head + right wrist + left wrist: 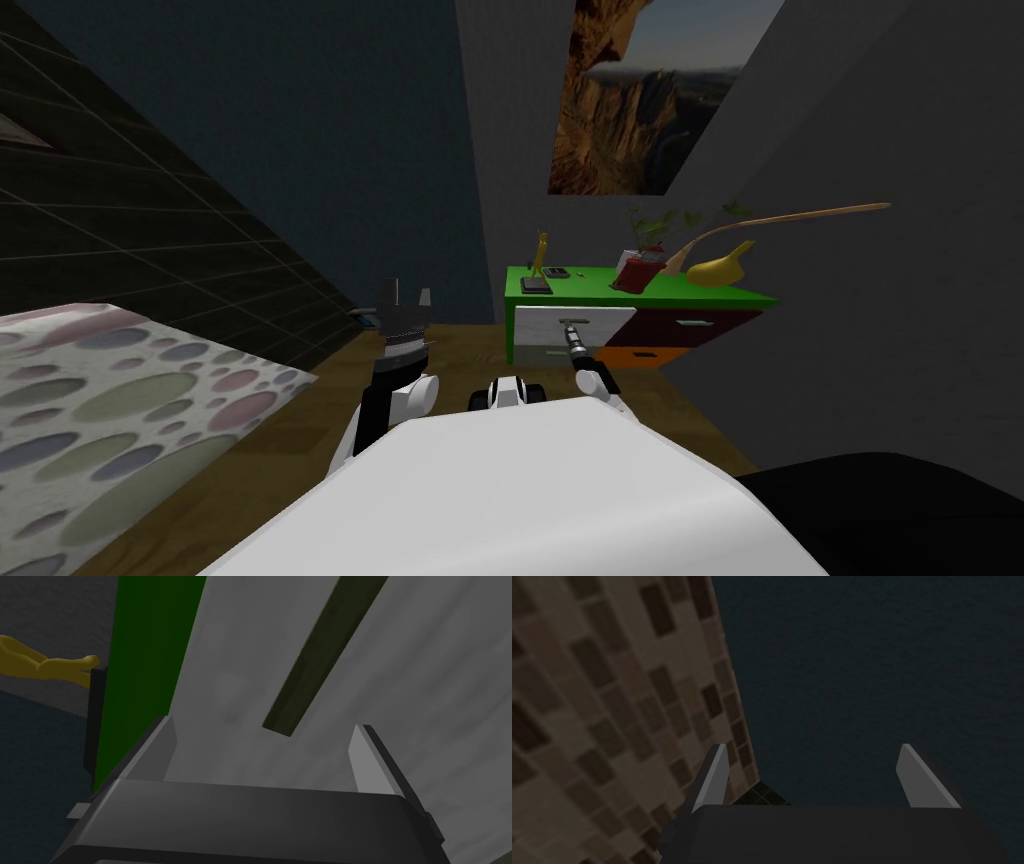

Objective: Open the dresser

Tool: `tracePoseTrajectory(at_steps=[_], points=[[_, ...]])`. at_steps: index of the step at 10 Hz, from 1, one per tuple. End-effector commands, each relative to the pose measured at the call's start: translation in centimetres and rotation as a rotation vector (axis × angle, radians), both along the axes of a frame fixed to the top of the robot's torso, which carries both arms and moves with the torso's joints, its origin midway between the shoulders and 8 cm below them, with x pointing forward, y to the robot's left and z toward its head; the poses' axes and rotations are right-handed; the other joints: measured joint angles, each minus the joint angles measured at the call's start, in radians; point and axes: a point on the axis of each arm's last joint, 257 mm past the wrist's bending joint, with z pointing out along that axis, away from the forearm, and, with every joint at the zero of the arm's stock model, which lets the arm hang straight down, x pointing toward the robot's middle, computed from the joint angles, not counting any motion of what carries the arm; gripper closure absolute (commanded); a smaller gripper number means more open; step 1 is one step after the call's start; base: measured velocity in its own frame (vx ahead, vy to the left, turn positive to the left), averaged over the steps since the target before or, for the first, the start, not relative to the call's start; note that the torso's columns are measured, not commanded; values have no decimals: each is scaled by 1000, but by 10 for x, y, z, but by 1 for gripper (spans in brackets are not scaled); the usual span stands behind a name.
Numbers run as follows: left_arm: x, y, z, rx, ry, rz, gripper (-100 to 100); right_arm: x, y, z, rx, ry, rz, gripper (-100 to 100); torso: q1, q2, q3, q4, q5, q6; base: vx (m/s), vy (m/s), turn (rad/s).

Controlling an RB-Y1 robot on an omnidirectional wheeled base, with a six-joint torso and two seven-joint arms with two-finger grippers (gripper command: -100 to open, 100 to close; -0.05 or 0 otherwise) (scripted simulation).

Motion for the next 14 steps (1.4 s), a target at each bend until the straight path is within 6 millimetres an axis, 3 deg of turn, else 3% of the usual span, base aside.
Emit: tracePoseTrajectory(at_steps=[1,7,8,13,14], points=[[0,0,0,0,0,0,0,0,-7,-11,84,15,-7,-100,0,0,0,0,0,1,5,3,65],[0,0,0,0,0,0,0,-2,-19,-23,176,34,-20,-100,0,0,0,0,0,0,4,3,59],[0,0,0,0,0,0,0,-2,-19,-23,175,34,-20,100,0,0,0,0,0,0,0,0,0],[0,0,0,0,0,0,0,-5,-18,-19,175,35,-6,100,0,2,2,1,0,0,-152,40,-36],[0,0,0,0,0,0,0,-4,-9,-22,194,17,-15,-100,-2,-6,-3,-1,0,0,-12,-51,80]])
